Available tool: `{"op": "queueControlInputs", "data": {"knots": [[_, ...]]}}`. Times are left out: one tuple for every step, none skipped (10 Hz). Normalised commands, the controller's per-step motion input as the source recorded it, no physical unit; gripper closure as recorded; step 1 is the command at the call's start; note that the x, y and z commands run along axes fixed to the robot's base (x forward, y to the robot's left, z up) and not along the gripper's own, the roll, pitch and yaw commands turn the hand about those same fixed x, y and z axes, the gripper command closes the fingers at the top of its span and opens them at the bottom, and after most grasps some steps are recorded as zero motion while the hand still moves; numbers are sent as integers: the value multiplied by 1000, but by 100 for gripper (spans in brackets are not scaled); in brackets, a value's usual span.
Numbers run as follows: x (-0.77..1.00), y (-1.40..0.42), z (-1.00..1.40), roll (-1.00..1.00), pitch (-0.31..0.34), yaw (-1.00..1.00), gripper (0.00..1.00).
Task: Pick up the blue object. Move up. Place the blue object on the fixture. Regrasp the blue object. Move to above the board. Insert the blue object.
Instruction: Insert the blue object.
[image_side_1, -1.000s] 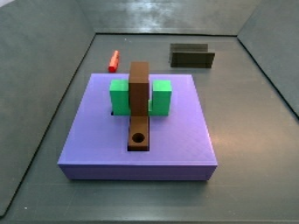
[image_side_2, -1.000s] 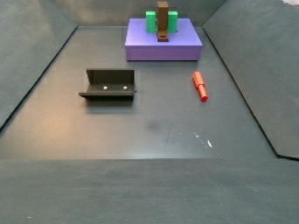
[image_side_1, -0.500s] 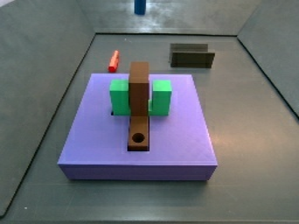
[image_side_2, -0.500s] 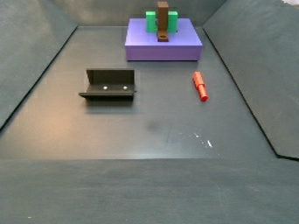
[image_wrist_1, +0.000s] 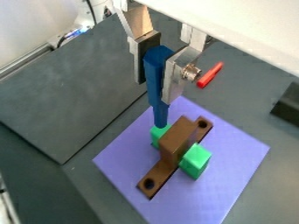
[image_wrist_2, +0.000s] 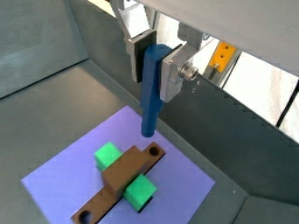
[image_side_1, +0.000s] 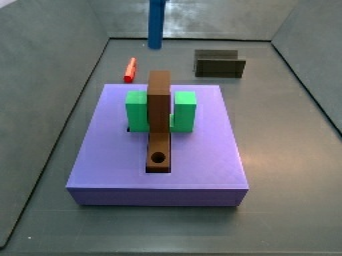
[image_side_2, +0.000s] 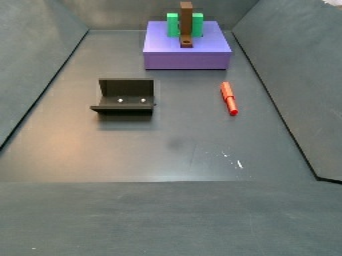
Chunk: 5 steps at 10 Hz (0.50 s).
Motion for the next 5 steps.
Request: {"op": "queueControlInputs", "data": {"knots": [[0, -389, -357, -167, 0, 71, 100], [0, -369, -483, -44, -80, 191, 100], [0, -294, -554, -6, -106, 177, 100], [0, -209, -620, 0, -170, 189, 100], [0, -137, -634, 11, -199, 206, 100]]}}
